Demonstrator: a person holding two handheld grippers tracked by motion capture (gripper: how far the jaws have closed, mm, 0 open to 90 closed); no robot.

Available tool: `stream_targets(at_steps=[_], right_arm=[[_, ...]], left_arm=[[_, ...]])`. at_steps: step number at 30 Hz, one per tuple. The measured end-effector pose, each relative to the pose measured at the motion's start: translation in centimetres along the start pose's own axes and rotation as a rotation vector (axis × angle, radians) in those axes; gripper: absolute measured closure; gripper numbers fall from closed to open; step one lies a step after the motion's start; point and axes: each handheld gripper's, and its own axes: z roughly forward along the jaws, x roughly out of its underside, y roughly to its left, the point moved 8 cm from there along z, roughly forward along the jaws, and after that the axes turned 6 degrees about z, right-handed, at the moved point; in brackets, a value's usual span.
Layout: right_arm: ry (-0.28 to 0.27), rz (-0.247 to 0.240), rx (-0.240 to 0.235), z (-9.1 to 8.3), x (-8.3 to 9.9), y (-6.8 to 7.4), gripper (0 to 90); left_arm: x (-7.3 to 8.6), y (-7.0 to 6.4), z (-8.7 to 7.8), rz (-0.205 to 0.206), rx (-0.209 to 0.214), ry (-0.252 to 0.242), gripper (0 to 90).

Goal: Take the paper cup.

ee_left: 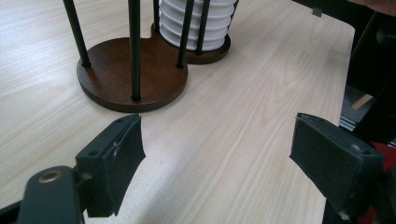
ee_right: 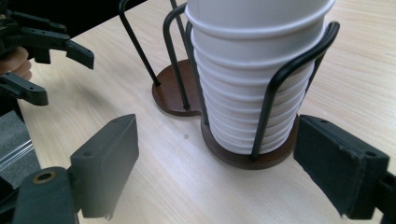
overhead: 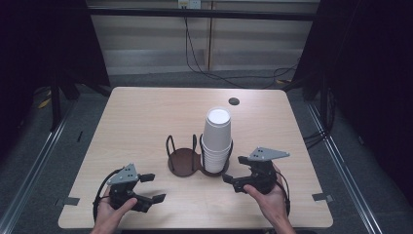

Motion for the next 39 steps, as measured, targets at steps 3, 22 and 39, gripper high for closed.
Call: stream_targets(at_steps=[3,22,39], right_arm=[[-0.013,0.011,-0.001,-0.3,-0.5,-0.1,14.7],[-0.027,0.006,-0.036,-1.6,-4.6,-0.6,14.7],[-0.050,-0.041,-0.073,-0.9,-8.4,-0.4,14.7]], left_arm=[[0.1,0.2,0.0,-0.008,-0.002,0.004,17.0],[0.1,0.7,-0.1,-0.026,0.015,0.001,17.0],[0.2,0.3,0.2,-0.028,0.048,0.010,17.0]])
